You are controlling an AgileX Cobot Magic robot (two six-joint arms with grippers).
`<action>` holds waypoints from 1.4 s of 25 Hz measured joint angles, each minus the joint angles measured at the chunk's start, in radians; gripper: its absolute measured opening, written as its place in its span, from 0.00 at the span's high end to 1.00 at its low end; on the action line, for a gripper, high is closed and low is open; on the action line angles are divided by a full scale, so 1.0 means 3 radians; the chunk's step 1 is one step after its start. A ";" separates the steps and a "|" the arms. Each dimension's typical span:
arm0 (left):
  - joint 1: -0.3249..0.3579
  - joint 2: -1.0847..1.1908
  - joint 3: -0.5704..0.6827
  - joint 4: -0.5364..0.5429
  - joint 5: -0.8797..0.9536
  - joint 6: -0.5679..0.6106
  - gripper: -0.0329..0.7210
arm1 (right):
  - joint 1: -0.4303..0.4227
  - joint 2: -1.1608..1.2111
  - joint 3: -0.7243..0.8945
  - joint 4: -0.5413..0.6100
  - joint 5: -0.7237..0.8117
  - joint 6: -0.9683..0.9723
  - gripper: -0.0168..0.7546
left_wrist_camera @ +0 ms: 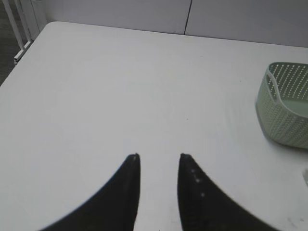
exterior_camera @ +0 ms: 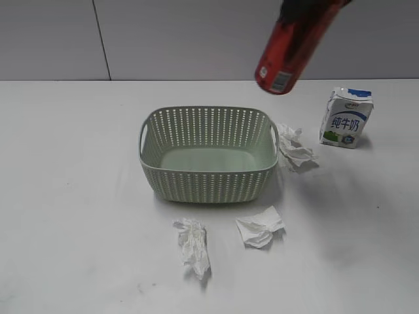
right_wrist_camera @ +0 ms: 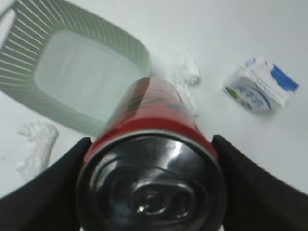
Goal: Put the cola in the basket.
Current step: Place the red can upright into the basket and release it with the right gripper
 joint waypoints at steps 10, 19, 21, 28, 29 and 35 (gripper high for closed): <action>0.0000 0.0000 0.0000 0.0000 0.0000 0.0000 0.67 | 0.0683 0.1238 -0.0562 -0.0307 -0.0009 -0.0079 0.30; 0.0000 0.0000 0.0000 0.0000 0.0000 0.0000 0.67 | 0.0676 0.1647 -0.0577 -0.0245 -0.0136 -0.0081 0.30; 0.0000 0.0000 0.0000 0.0000 0.0000 0.0000 0.67 | 0.0676 0.1671 -0.0579 -0.0178 -0.0159 -0.0081 0.30; 0.0000 0.0000 0.0000 0.0000 0.0000 0.0000 0.67 | 0.0676 0.1717 -0.0601 -0.0103 -0.0182 -0.0081 0.29; 0.0000 0.0000 0.0000 0.0000 0.0000 0.0000 0.67 | 0.0676 0.1717 -0.0601 -0.0100 -0.0182 -0.0081 0.26; 0.0000 0.0000 0.0000 0.0000 0.0000 0.0000 0.67 | 0.0676 0.1663 -0.0605 -0.0070 -0.0182 -0.0078 0.12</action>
